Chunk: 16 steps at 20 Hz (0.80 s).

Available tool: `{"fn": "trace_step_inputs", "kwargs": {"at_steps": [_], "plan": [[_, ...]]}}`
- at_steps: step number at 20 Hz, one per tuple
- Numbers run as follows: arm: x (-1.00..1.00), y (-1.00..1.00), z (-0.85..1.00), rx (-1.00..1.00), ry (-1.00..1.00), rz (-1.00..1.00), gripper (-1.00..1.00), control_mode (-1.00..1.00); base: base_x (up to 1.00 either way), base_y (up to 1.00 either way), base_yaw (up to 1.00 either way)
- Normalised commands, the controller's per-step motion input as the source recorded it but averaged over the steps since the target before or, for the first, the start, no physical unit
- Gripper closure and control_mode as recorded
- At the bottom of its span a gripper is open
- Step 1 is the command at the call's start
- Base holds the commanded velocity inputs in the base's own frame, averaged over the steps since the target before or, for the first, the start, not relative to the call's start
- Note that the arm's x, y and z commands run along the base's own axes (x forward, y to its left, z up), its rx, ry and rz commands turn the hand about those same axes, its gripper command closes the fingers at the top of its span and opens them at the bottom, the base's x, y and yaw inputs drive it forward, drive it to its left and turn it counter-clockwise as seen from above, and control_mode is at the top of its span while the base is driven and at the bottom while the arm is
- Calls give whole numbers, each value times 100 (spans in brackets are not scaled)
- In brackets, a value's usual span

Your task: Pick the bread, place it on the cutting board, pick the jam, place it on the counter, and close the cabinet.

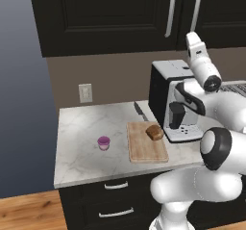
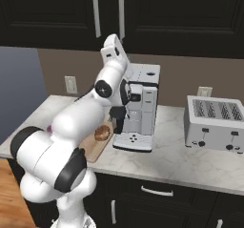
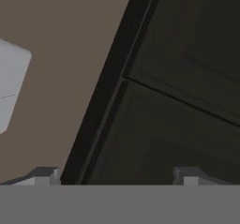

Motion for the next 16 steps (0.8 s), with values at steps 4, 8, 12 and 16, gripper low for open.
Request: {"fn": "trace_step_inputs", "kwargs": {"at_steps": [4,8,12,16], "plan": [[38,0,8,0,2,0,-100,-100,0,0,0],[41,0,4,0,1,0,-100,-100,0,0,0],[42,0,5,0,0,0,-100,-100,0,0,0],[29,0,3,0,0,0,-100,-100,0,0,0]]}}
